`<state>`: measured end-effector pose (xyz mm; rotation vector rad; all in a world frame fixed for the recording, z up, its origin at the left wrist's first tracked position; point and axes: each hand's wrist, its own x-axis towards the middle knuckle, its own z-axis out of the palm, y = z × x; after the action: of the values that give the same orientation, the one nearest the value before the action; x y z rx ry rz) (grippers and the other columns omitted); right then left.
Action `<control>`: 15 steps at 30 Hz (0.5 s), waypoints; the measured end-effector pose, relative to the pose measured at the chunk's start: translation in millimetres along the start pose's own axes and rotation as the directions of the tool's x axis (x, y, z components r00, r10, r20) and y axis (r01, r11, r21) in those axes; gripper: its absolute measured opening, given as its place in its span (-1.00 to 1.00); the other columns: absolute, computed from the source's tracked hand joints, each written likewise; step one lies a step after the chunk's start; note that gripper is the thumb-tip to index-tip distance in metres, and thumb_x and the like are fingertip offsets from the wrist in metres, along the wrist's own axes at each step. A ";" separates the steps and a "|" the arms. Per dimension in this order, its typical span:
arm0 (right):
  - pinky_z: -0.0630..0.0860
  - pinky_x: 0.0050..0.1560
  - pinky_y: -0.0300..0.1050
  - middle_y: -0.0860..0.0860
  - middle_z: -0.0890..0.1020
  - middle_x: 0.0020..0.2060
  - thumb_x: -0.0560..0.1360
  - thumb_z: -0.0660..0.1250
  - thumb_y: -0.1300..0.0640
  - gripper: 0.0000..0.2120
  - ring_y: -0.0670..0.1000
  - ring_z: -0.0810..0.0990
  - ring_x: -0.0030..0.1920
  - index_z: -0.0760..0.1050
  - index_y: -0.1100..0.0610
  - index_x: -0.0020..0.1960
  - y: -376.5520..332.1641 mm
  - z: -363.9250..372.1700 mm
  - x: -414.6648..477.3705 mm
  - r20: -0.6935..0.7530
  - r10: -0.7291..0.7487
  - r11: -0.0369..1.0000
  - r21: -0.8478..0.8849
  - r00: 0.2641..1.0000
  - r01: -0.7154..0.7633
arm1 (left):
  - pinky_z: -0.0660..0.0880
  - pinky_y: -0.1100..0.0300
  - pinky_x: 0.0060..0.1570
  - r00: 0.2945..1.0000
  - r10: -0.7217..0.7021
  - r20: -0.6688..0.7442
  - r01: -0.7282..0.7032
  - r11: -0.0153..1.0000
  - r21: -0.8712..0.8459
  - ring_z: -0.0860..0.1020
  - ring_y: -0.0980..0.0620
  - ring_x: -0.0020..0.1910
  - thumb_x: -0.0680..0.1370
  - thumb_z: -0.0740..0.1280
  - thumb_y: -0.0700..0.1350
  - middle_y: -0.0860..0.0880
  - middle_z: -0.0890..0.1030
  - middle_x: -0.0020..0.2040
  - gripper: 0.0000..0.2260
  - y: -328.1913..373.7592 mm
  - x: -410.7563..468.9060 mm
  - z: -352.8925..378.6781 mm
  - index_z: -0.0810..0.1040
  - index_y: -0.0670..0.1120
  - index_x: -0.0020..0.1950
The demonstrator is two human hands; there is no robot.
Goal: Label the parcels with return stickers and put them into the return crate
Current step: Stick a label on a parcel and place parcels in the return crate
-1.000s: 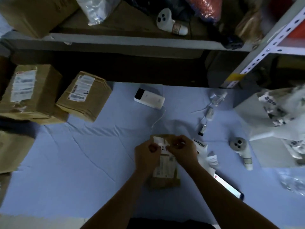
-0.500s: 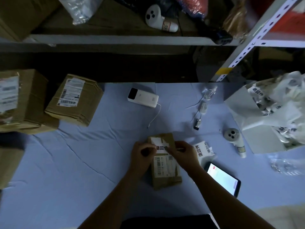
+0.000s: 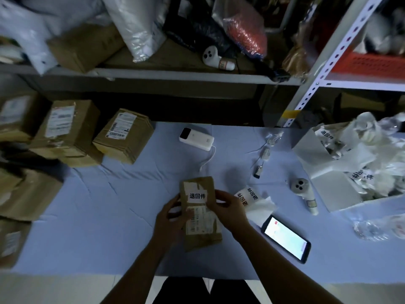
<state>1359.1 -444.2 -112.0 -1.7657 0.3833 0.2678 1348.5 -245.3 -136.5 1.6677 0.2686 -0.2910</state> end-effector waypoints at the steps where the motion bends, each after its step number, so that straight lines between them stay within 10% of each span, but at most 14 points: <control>1: 0.69 -0.01 -0.09 -0.10 0.73 0.08 0.50 0.49 0.16 -0.69 -0.15 0.72 -0.01 0.63 -0.10 0.20 -2.2 1.4 -9.4 0.029 -0.038 0.999 0.022 0.999 0.037 | 0.63 0.19 0.00 1.000 0.010 -0.028 -0.010 1.000 -0.001 0.67 0.19 0.06 0.52 0.50 -0.17 0.14 0.69 0.11 -0.54 2.6 -10.7 -6.0 0.52 0.13 0.37; 4: 0.66 0.09 -0.11 -0.24 0.69 0.13 0.50 0.50 0.10 -0.56 -0.22 0.66 0.08 0.56 -0.17 0.34 -4.1 12.2 -40.4 0.130 -0.141 0.990 0.008 0.981 0.141 | 0.65 -0.03 0.07 0.990 0.060 -0.124 -0.062 0.998 -0.011 0.68 0.04 0.10 0.54 0.47 -0.18 0.07 0.69 0.16 -0.54 10.4 -46.3 -28.2 0.52 0.04 0.43; 8: 0.65 0.11 -0.11 -0.25 0.65 0.21 0.52 0.49 0.15 -0.41 -0.14 0.66 0.15 0.42 -0.15 0.48 -5.2 39.0 -82.7 0.265 -0.239 0.971 0.069 0.934 0.228 | 0.65 0.19 -0.16 0.962 0.071 -0.265 -0.086 0.995 -0.044 0.70 0.09 -0.02 0.57 0.43 -0.20 0.06 0.70 0.11 -0.62 26.2 -99.5 -54.1 0.57 0.07 0.37; 15: 0.68 0.08 0.06 -0.18 0.67 0.18 0.51 0.50 0.15 -0.54 -0.05 0.68 0.15 0.54 -0.14 0.35 -20.1 118.0 -163.9 0.437 -0.273 0.962 0.143 0.857 0.234 | 0.67 0.01 -0.19 0.866 0.021 -0.500 -0.081 0.992 -0.098 0.69 -0.11 0.01 0.57 0.45 -0.14 0.04 0.72 0.04 -0.80 3.5 -210.7 -129.7 0.67 0.07 0.17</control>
<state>1219.6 -306.9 -58.2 -1.5870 -0.1759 0.4555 1156.2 -118.2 -46.5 1.6089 0.6162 0.2046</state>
